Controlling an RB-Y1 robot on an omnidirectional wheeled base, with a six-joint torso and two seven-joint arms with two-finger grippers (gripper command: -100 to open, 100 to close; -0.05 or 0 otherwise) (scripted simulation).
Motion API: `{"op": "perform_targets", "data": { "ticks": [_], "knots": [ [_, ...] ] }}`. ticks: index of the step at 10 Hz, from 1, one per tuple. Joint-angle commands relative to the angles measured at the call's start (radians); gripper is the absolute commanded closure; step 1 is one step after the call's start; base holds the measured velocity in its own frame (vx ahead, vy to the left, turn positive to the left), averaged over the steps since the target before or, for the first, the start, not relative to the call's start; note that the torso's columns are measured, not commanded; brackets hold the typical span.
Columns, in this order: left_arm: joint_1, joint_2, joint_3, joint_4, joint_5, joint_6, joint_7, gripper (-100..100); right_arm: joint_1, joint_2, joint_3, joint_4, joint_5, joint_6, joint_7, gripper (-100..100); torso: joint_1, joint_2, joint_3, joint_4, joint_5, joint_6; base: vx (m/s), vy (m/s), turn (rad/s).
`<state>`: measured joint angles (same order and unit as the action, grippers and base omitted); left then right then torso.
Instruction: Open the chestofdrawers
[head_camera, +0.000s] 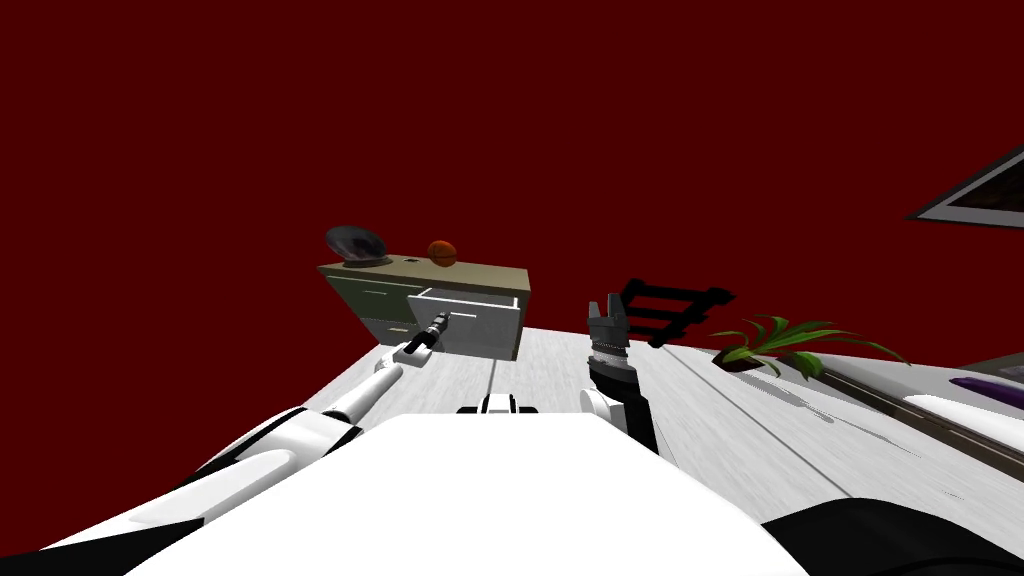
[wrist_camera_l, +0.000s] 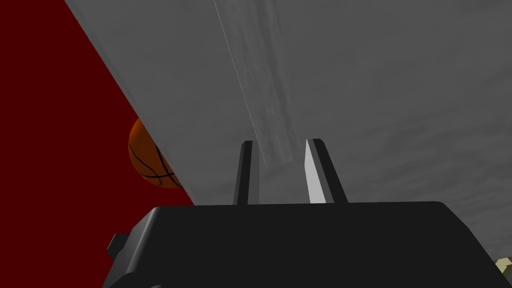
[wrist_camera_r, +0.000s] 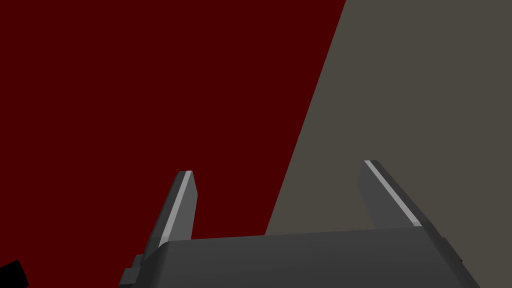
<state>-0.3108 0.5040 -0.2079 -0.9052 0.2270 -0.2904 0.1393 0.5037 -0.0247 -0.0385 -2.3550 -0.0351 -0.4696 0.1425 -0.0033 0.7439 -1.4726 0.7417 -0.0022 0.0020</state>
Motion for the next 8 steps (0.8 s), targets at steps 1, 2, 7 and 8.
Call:
{"op": "perform_targets", "data": {
  "ticks": [1, 2, 7, 8],
  "knots": [
    [-0.005, 0.008, -0.017, -0.012, 0.004, -0.01, 0.009, 100, 0.0, 0.0, 0.0, 0.0, 0.0, 0.0, 0.0, 0, -0.001, 0.0, 0.001, 0.0, 0.0, 0.0, -0.193, -0.015, 0.027],
    [-0.004, 0.012, -0.023, -0.02, 0.006, -0.011, 0.013, 100, 0.0, 0.0, 0.0, 0.0, 0.0, 0.0, 0.0, 0, -0.003, 0.0, 0.001, 0.001, 0.0, 0.001, -0.188, -0.004, 0.041],
    [-0.07, 0.066, 0.076, 0.046, 0.059, 0.079, -0.01, -100, 0.0, 0.0, 0.0, 0.0, 0.0, 0.0, 0.0, 0, 0.003, -0.008, -0.005, -0.004, 0.002, -0.002, -0.136, 0.031, -0.275],
    [-0.08, 0.074, 0.089, 0.054, 0.066, 0.092, -0.013, -100, 0.0, 0.0, 0.0, 0.0, 0.0, 0.0, 0.0, 0, 0.003, -0.004, -0.002, -0.002, 0.001, -0.002, -0.136, 0.031, -0.191]
  ]
}}
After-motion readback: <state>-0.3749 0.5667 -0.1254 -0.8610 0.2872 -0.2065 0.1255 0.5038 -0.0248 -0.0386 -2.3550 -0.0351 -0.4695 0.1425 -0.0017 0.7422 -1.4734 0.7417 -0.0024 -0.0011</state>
